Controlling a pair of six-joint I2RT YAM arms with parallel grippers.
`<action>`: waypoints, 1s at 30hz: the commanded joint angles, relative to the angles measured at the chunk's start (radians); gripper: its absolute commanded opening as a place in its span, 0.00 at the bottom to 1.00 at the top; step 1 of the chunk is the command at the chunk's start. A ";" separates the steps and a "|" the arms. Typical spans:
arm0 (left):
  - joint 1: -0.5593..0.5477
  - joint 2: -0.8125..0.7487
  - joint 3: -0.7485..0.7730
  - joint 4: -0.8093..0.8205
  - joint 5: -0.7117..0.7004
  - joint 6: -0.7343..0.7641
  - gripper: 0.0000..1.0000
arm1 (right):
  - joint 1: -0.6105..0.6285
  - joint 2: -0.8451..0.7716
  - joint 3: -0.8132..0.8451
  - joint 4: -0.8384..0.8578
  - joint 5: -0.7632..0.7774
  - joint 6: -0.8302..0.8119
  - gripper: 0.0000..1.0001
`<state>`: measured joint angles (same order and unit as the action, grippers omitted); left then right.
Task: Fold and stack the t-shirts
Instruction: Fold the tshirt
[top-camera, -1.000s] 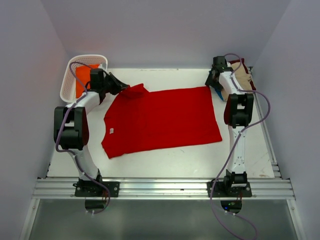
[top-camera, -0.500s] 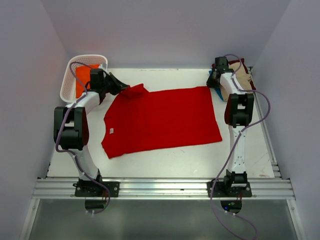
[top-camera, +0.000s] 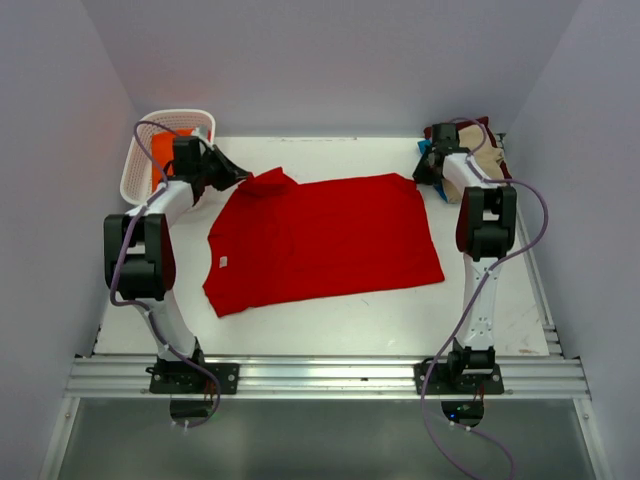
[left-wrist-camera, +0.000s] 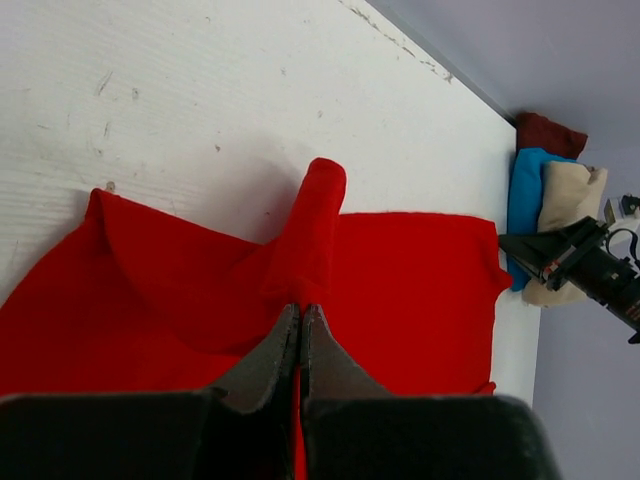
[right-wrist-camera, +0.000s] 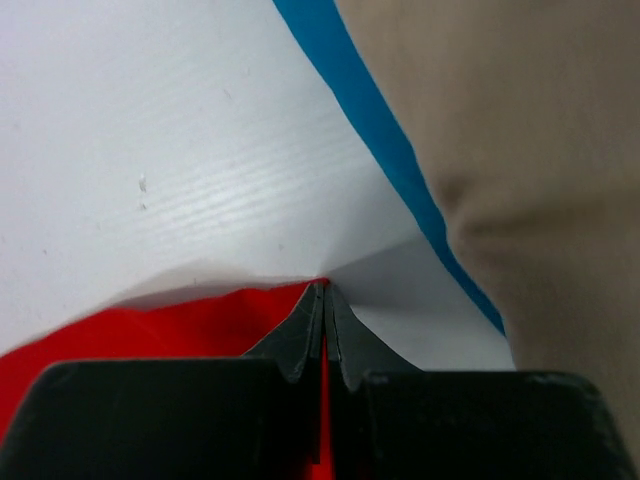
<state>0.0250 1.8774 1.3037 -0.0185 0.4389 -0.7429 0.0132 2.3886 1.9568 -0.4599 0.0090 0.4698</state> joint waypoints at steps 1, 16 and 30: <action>0.012 -0.075 0.042 -0.041 -0.011 0.060 0.00 | 0.004 -0.141 -0.087 0.024 0.029 -0.014 0.00; 0.013 -0.248 -0.090 -0.098 -0.005 0.100 0.00 | 0.004 -0.416 -0.331 0.141 0.034 -0.037 0.00; 0.013 -0.509 -0.326 -0.302 -0.085 0.157 0.00 | 0.002 -0.689 -0.659 0.086 0.080 -0.037 0.00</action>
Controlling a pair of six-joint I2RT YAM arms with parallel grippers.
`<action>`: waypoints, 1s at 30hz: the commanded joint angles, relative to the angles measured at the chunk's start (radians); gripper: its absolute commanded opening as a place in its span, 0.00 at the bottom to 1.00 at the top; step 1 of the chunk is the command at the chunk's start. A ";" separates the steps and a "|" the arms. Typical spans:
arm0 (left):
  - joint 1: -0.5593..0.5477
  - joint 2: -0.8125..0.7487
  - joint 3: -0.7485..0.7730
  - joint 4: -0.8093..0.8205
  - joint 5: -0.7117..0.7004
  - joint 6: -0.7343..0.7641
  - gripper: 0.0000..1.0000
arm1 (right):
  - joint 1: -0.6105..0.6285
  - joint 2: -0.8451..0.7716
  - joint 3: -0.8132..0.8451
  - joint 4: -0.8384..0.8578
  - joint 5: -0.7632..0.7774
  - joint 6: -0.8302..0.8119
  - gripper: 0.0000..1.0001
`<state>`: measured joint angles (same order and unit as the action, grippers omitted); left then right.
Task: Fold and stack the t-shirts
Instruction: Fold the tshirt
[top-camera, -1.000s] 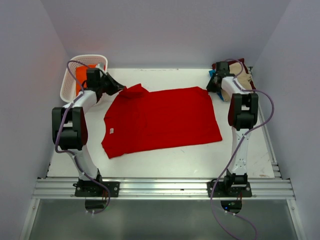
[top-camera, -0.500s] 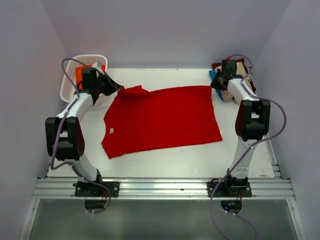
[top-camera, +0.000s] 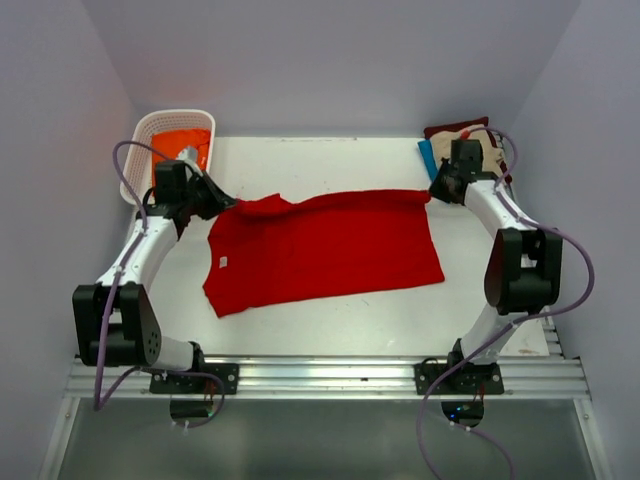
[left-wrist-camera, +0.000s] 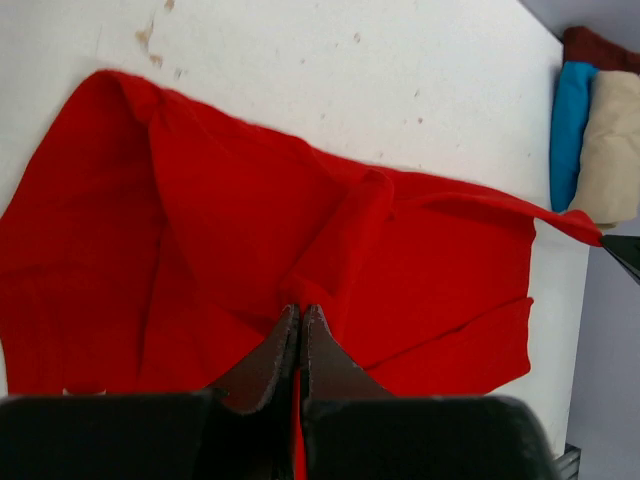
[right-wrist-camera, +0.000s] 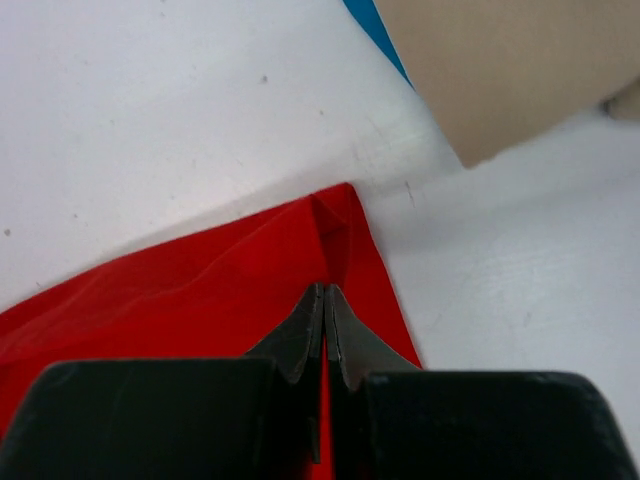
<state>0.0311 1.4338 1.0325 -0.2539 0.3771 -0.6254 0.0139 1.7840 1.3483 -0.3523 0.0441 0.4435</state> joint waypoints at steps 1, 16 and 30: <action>0.009 -0.097 -0.072 -0.082 -0.023 0.041 0.00 | 0.003 -0.110 -0.067 -0.027 0.048 -0.005 0.00; 0.009 -0.280 -0.269 -0.189 -0.046 0.050 0.00 | 0.001 -0.195 -0.284 -0.033 0.065 0.001 0.00; 0.007 -0.351 -0.164 -0.304 -0.070 0.064 0.00 | 0.004 -0.210 -0.317 -0.053 0.071 0.003 0.00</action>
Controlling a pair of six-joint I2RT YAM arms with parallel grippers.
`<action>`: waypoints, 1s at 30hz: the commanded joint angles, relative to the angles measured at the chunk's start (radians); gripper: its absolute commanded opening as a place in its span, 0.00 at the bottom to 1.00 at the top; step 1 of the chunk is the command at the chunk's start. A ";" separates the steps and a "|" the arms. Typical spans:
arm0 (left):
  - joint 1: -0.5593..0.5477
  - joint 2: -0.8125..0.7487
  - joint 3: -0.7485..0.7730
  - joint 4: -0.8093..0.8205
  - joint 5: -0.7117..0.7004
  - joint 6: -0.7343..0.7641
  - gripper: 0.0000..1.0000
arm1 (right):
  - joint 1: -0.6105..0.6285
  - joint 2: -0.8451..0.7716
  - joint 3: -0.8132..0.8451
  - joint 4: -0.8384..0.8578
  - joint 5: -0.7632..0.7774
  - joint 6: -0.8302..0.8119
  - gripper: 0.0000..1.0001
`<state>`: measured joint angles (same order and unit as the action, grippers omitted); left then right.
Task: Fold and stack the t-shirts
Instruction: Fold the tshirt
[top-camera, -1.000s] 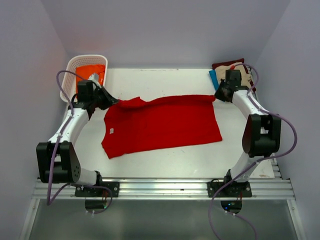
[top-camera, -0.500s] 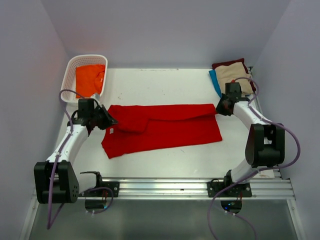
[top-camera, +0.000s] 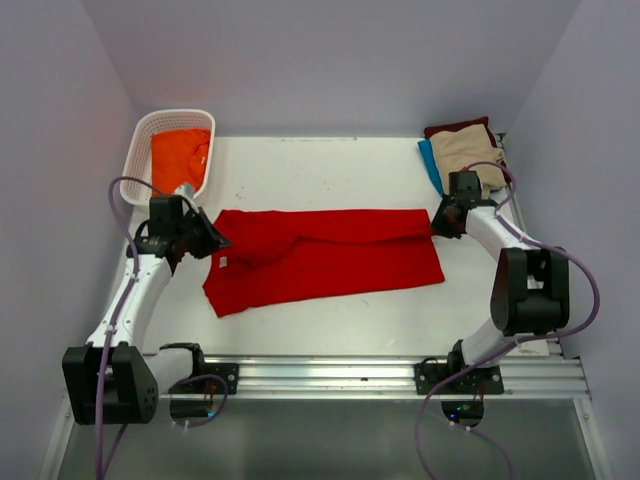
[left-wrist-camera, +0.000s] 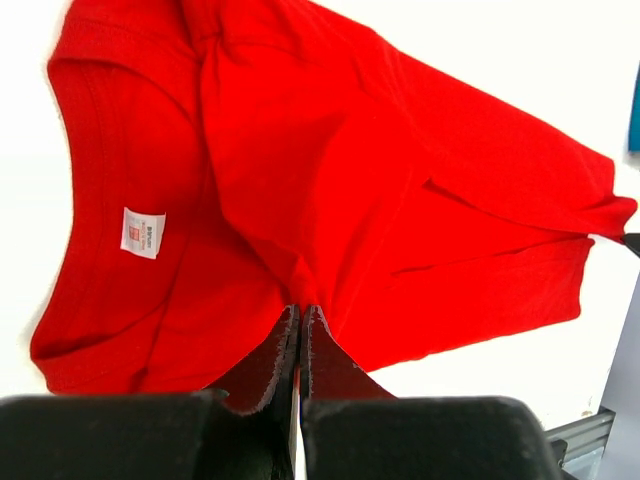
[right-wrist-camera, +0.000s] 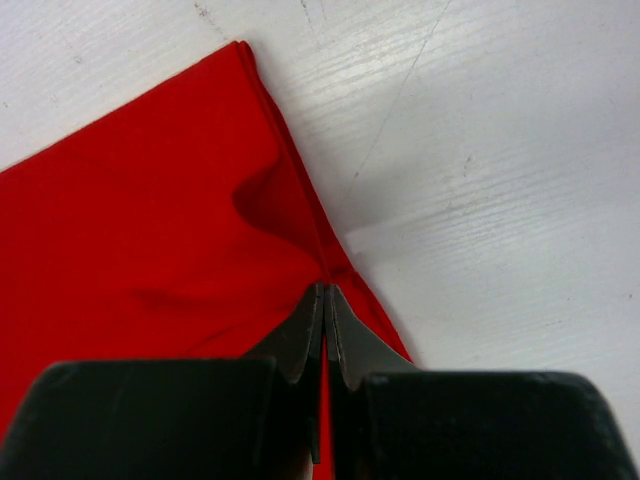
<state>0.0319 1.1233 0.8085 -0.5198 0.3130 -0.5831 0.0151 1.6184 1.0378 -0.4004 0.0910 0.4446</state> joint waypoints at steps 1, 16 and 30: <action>0.008 -0.045 0.069 -0.045 -0.012 0.023 0.00 | 0.002 -0.043 -0.007 -0.008 0.024 0.000 0.00; 0.006 -0.125 0.064 -0.154 0.021 0.022 0.00 | 0.002 -0.045 -0.021 -0.017 0.018 0.000 0.00; 0.006 -0.143 0.040 -0.227 0.041 0.045 0.00 | 0.008 -0.018 -0.033 -0.021 0.021 -0.004 0.00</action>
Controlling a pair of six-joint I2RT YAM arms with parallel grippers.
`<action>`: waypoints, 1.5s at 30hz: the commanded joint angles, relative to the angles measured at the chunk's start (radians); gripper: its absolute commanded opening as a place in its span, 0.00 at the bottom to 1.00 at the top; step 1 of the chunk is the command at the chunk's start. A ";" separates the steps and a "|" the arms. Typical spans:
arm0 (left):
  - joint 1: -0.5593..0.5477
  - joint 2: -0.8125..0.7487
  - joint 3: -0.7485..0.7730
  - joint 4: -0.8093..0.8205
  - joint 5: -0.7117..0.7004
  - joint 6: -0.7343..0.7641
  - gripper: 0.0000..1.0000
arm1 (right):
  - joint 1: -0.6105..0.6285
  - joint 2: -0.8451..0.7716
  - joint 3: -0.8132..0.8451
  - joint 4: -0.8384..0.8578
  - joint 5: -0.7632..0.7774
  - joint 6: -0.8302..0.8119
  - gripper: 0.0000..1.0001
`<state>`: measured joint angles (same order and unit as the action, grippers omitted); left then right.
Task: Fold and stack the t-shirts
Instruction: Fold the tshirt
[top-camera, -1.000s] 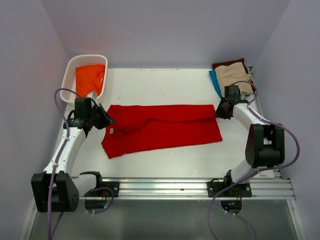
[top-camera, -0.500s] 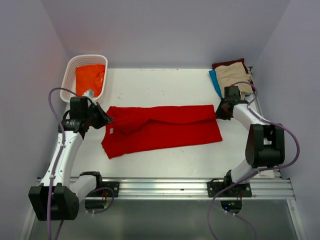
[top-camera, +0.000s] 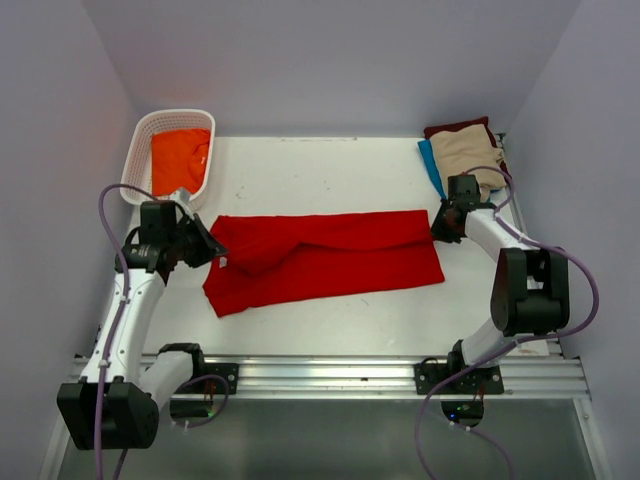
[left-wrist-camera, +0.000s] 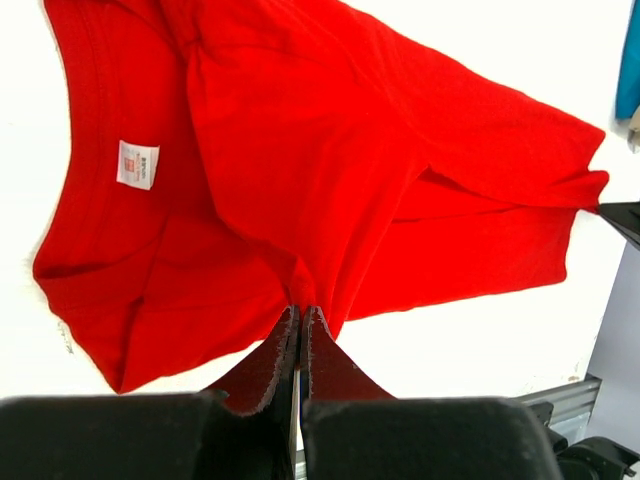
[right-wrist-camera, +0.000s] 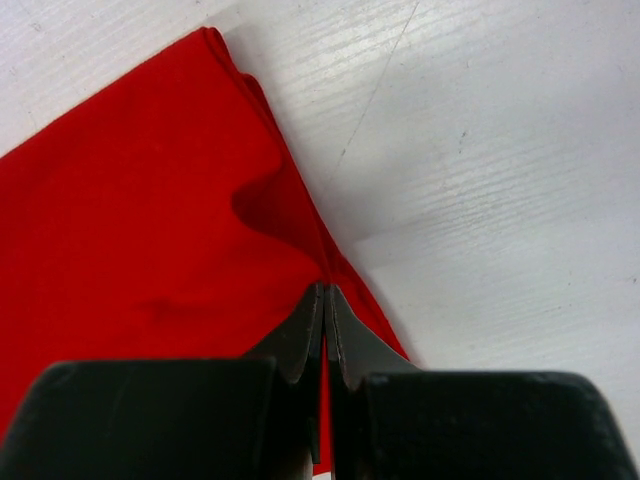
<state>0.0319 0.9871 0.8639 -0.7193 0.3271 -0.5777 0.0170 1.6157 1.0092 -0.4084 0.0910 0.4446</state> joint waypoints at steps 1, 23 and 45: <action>0.006 -0.007 -0.019 -0.031 0.009 0.042 0.00 | 0.006 -0.016 -0.007 -0.013 0.023 -0.004 0.00; 0.007 0.125 -0.193 0.115 -0.128 0.009 0.00 | 0.008 -0.019 -0.017 -0.004 0.029 -0.004 0.00; 0.006 -0.102 -0.108 0.130 -0.135 -0.093 1.00 | 0.012 -0.168 0.026 -0.075 0.059 0.000 0.99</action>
<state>0.0326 0.9245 0.6800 -0.6514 0.2035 -0.6544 0.0216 1.5181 0.9920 -0.4747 0.1226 0.4408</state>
